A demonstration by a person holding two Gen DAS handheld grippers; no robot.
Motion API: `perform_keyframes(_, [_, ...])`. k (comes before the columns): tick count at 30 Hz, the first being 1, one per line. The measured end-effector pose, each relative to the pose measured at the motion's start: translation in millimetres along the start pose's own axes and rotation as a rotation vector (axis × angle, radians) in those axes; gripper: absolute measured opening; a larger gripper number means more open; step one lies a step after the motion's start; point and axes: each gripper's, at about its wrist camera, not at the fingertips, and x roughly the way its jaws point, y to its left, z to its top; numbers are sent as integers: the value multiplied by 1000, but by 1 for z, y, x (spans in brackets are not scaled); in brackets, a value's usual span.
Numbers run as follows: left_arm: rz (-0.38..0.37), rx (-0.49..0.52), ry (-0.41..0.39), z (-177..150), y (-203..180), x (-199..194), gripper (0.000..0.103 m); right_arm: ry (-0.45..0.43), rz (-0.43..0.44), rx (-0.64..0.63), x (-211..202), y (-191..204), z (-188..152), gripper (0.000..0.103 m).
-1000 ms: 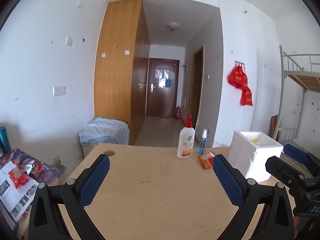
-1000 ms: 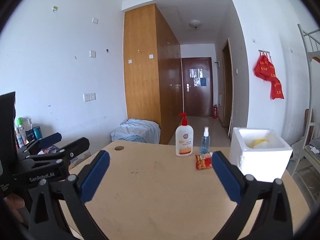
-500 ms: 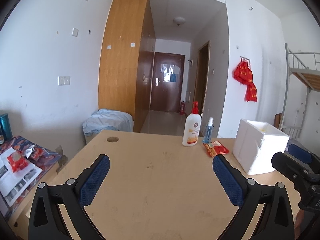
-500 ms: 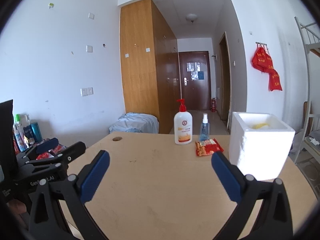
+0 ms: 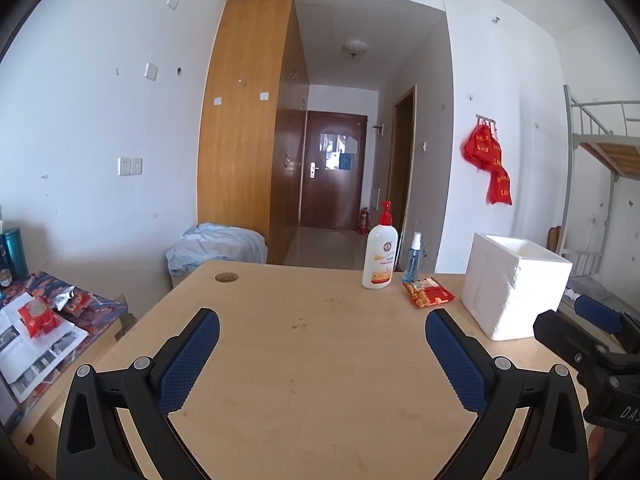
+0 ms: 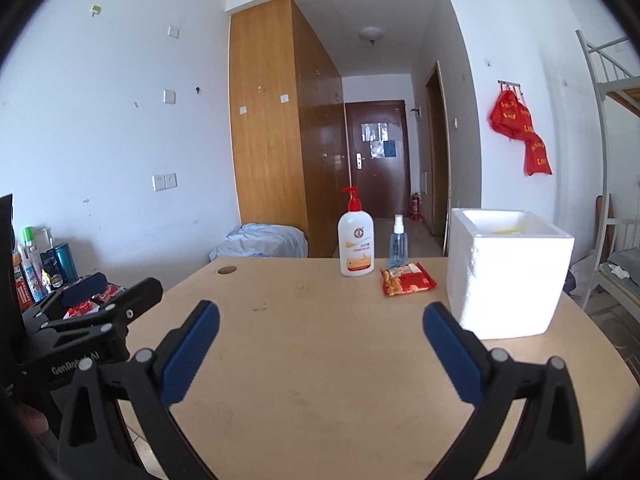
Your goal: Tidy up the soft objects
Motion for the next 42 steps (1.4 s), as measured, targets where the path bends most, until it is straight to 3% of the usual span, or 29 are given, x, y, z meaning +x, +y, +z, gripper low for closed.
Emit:
perform_keyframes(24, [-61, 17, -9, -1, -5, -2, 103, -20, -97, 1, -8, -11, -2, 103])
perform_keyframes(42, [-66, 19, -11, 0, -6, -3, 103, -17, -92, -4, -5, -10, -1, 103])
